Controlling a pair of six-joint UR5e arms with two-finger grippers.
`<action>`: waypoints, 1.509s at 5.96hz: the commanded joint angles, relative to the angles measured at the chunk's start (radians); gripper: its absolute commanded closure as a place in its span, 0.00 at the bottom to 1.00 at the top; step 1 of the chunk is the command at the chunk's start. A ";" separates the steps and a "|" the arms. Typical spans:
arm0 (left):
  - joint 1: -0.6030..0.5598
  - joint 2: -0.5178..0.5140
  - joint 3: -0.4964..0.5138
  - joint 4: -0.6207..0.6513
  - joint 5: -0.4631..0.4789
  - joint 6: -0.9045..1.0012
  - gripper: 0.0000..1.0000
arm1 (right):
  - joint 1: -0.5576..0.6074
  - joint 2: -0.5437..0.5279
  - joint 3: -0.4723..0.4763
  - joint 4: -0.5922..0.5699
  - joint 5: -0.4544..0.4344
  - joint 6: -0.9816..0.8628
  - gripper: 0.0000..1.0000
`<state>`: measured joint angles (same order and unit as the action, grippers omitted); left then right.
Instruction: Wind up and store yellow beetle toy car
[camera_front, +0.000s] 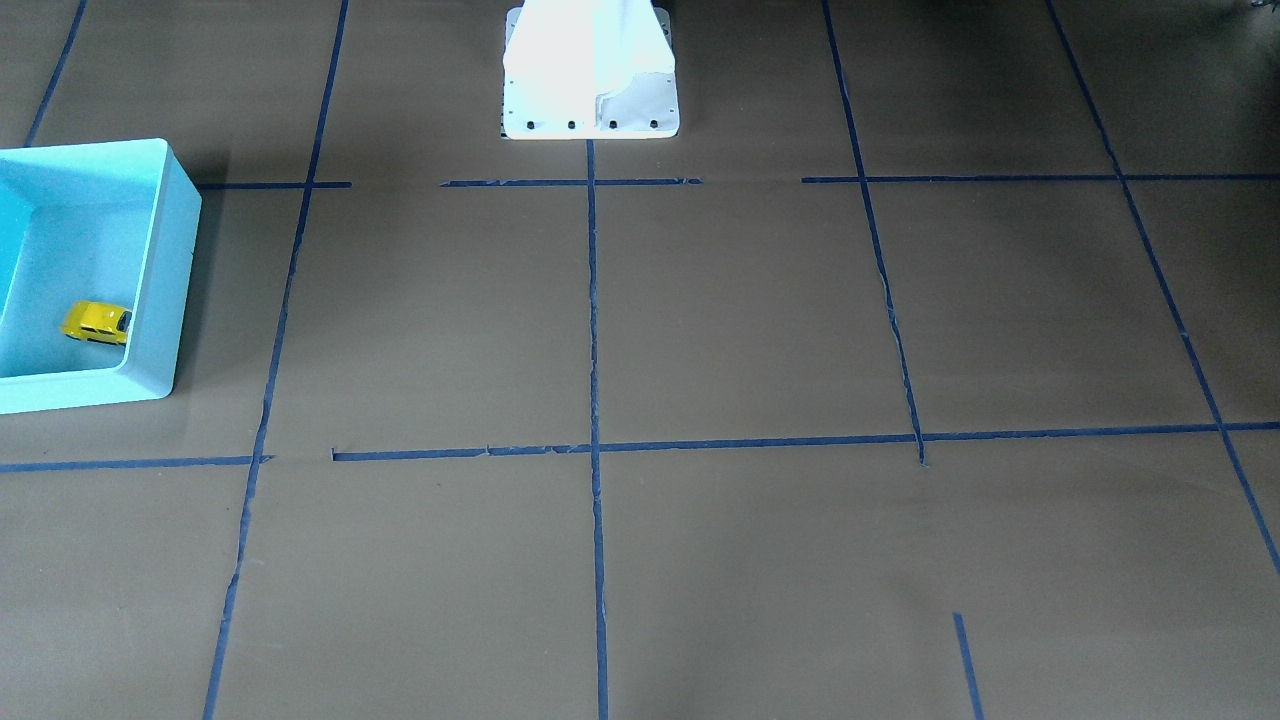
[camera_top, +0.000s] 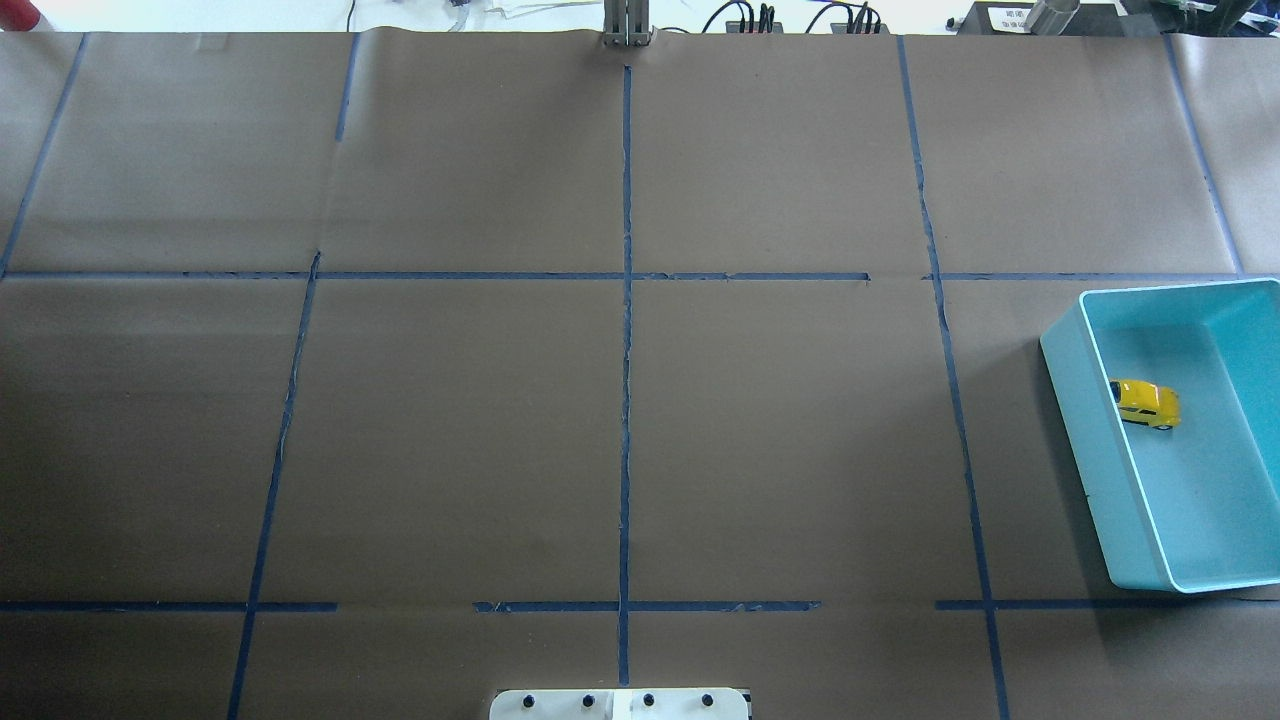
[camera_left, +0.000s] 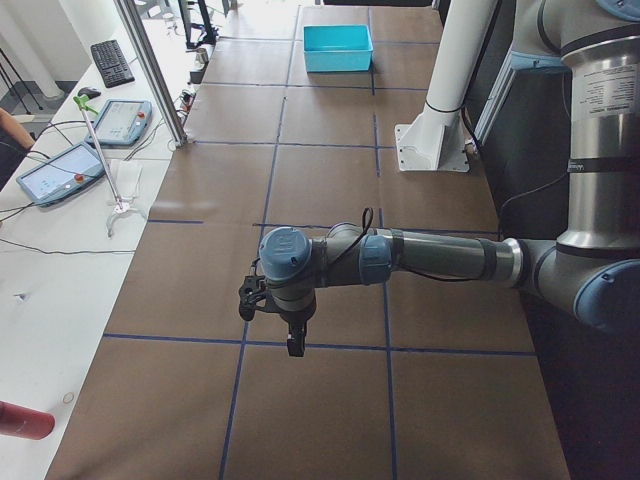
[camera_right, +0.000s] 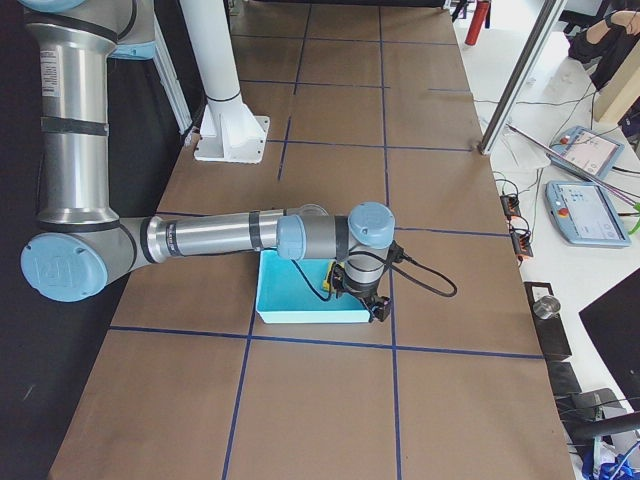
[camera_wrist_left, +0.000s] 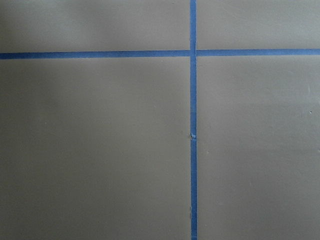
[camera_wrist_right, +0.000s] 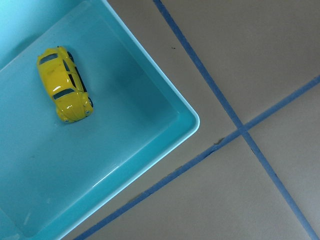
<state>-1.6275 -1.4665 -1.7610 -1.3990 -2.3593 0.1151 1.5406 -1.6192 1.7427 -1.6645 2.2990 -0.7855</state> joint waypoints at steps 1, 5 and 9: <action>0.000 0.000 0.000 -0.002 0.000 0.000 0.00 | 0.039 -0.008 -0.006 0.003 0.034 0.595 0.00; 0.001 0.000 0.000 0.000 0.000 0.002 0.00 | 0.062 -0.018 -0.022 0.012 0.033 0.914 0.00; 0.001 0.000 0.000 0.000 0.002 0.002 0.00 | 0.062 -0.024 -0.023 0.012 0.030 0.910 0.00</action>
<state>-1.6265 -1.4665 -1.7610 -1.3997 -2.3578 0.1163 1.6030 -1.6414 1.7205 -1.6521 2.3286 0.1256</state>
